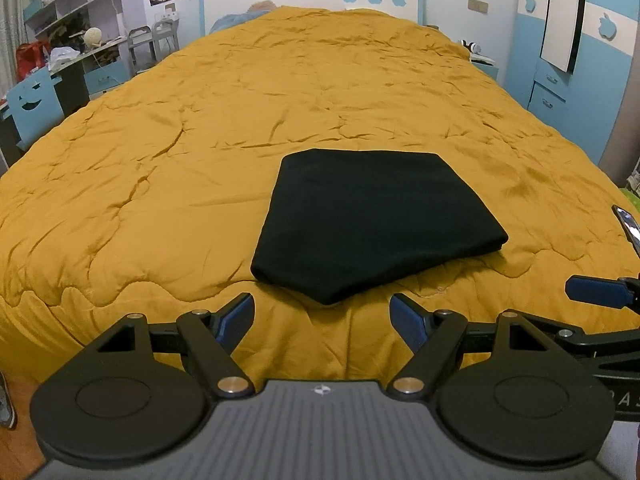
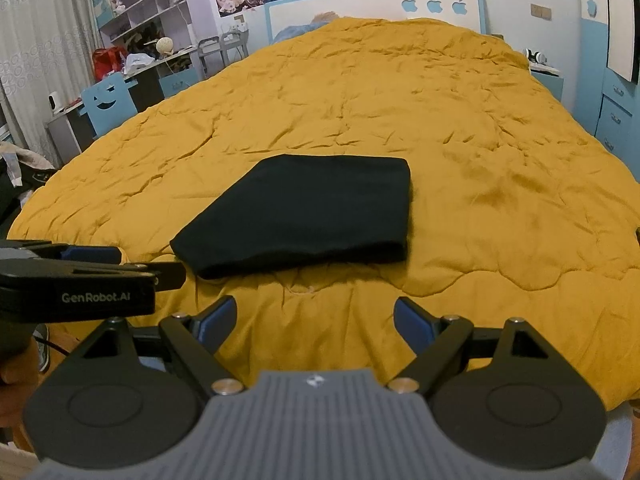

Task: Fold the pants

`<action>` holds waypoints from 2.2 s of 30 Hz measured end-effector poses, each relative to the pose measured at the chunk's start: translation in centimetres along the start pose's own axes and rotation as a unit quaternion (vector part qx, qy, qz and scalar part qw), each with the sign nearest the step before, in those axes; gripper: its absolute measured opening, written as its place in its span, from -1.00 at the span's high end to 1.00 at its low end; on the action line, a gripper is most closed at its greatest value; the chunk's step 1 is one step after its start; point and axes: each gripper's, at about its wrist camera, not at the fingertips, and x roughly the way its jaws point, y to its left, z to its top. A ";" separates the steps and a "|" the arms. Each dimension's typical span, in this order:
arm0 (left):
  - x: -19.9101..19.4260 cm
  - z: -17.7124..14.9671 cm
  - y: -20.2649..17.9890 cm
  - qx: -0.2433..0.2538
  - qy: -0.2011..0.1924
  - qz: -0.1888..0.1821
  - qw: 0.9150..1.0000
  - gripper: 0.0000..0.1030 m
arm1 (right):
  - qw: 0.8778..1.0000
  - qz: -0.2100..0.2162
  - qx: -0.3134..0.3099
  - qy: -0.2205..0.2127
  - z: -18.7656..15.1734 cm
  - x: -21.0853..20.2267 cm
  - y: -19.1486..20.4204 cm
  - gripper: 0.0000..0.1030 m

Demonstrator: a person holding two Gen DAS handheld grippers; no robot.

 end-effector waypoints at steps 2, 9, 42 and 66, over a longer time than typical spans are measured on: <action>0.0 0.0 0.0 0.000 0.000 0.000 1.000 -0.75 | 1.000 0.000 -0.001 0.000 0.0 -0.1 0.0 -0.59; 0.0 0.0 0.0 0.000 0.000 0.000 1.000 -0.75 | 1.000 0.000 -0.001 -0.001 0.0 -0.1 0.0 -0.59; 0.0 0.0 0.0 0.000 0.000 0.000 1.000 -0.75 | 1.000 0.000 -0.001 -0.002 0.0 -0.1 0.0 -0.59; -0.5 0.1 0.1 -0.003 -0.009 0.001 1.000 -0.75 | 1.000 0.000 -0.002 -0.004 0.1 -0.1 0.0 -0.59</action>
